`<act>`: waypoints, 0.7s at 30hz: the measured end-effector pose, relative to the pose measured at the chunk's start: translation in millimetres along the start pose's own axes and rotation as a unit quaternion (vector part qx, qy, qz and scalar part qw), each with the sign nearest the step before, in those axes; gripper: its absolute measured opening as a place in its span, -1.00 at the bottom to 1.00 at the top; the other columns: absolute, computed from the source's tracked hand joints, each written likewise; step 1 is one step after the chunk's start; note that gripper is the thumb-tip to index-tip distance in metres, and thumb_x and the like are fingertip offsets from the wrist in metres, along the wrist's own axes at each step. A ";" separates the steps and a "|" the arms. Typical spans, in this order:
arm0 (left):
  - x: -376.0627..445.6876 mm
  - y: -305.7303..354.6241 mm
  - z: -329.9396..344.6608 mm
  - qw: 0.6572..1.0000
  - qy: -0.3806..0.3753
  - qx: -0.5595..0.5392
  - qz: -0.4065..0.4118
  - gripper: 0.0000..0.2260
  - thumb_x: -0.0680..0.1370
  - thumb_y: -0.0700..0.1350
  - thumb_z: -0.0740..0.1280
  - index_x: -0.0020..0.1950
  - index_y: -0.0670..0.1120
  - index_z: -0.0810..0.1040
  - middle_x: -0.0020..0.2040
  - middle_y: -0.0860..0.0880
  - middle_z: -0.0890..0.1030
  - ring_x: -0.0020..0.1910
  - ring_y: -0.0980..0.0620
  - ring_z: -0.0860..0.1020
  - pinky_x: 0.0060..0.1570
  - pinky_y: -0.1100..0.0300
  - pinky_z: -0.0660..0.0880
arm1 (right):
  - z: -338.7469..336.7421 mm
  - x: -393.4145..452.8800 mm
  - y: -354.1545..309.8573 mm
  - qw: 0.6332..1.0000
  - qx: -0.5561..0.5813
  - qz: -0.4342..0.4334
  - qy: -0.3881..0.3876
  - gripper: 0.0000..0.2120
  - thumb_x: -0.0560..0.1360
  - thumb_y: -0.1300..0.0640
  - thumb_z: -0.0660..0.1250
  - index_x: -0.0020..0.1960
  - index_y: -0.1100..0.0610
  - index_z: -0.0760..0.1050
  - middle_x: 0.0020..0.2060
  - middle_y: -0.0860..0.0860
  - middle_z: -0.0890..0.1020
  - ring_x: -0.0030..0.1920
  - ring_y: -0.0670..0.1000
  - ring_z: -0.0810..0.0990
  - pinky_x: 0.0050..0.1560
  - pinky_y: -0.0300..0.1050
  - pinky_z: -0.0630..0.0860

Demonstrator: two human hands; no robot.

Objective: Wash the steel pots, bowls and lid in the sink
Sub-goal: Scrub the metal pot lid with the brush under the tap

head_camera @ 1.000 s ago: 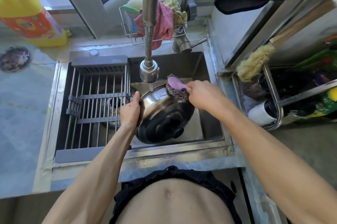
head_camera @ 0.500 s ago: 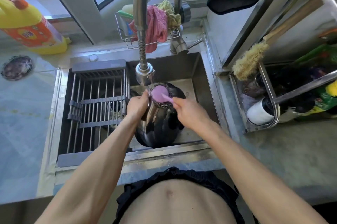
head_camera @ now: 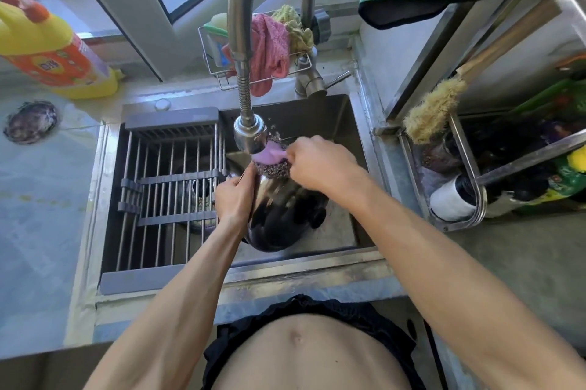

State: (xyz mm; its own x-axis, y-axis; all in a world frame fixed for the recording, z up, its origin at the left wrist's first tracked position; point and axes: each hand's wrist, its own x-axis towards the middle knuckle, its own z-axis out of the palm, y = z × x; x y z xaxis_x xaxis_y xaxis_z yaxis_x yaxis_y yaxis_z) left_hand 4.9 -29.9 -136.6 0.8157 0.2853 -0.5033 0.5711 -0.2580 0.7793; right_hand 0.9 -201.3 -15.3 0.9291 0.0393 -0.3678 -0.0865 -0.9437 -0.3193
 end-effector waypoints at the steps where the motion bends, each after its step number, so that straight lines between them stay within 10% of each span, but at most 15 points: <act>1: 0.3 -2.8 -1.8 1.000 0.005 0.003 0.002 -0.39 0.49 0.36 0.39 -0.35 -0.20 0.53 -0.40 -0.05 0.51 -0.34 -0.01 0.44 -0.26 0.09 0.35 | -6.6 5.8 2.9 1.000 -0.002 0.018 -0.005 -0.74 0.55 0.13 0.20 0.19 0.09 0.54 -0.08 0.06 0.60 -0.16 0.11 0.57 -0.17 -0.01 0.45; 9: -2.6 -15.9 -23.0 0.977 0.007 -0.189 -0.096 -0.56 0.47 0.22 0.50 -0.16 -0.18 0.66 -0.21 -0.12 0.66 -0.21 -0.09 0.61 -0.06 0.01 0.58 | -13.5 43.1 52.5 0.983 0.061 0.168 -0.050 -0.55 0.60 -0.08 0.13 0.28 0.21 0.54 0.12 0.20 0.60 0.06 0.22 0.60 0.11 0.08 0.55; 21: 13.3 -7.5 -44.9 0.935 -0.102 -0.319 -0.114 -0.45 0.61 0.23 0.31 0.39 -0.16 0.58 0.23 -0.19 0.67 0.23 -0.20 0.64 0.30 -0.16 0.54 | 20.9 25.5 105.8 0.921 0.323 0.217 0.002 -0.78 0.62 0.06 0.16 0.10 -0.10 0.56 -0.31 0.01 0.51 -0.36 0.01 0.41 -0.44 -0.20 0.30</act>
State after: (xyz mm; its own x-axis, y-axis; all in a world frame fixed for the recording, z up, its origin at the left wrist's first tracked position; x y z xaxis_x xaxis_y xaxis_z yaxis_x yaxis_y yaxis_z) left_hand 7.4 17.3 -132.4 0.7169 0.0672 -0.6939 0.6139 0.4108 0.6741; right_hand 7.9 -293.3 -76.7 0.7582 -0.2971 -0.5805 -0.6444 -0.4776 -0.5972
